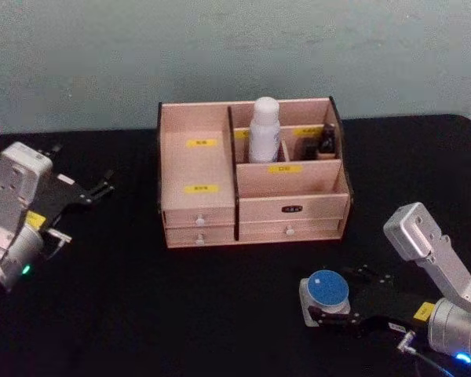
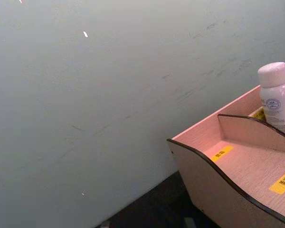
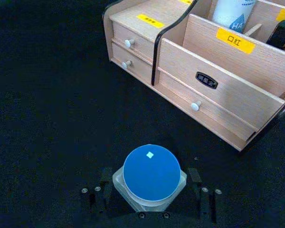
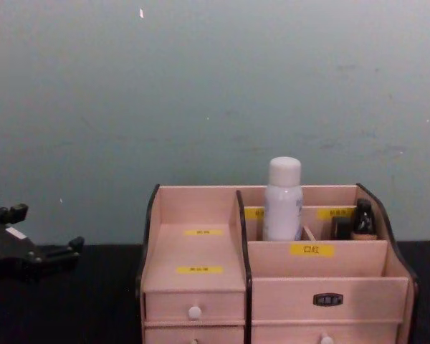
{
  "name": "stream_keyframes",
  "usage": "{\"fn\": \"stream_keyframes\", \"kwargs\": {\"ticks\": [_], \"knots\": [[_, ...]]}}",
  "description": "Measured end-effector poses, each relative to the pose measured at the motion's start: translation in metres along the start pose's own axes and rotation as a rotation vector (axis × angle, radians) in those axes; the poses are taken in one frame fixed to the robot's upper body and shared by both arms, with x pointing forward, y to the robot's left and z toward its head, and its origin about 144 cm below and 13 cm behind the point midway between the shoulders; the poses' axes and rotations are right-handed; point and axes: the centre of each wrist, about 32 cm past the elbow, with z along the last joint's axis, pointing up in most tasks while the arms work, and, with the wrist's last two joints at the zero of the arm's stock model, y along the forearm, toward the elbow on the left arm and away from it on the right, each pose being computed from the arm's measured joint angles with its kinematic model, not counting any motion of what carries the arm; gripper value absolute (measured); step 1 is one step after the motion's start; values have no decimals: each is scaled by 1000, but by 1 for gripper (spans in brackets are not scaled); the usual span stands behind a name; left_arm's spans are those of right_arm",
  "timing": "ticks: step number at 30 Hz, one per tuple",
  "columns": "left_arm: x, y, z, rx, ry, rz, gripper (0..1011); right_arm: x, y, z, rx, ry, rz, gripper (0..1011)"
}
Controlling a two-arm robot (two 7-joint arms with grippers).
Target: Pick up the facial cleanser and watermelon frost from the table and place them into the tiered storage box.
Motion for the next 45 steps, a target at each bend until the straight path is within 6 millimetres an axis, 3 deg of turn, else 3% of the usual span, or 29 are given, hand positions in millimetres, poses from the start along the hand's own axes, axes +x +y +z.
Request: {"fn": "stream_keyframes", "kwargs": {"ticks": [13,23,45], "knots": [[0,0,0,0,0,0,1001,0,0,0,2,-1,1,978],[0,0,0,0,0,0,1001,0,0,0,4,-1,1,723],[0,0,0,0,0,0,1001,0,0,0,5,0,2,718]]}}
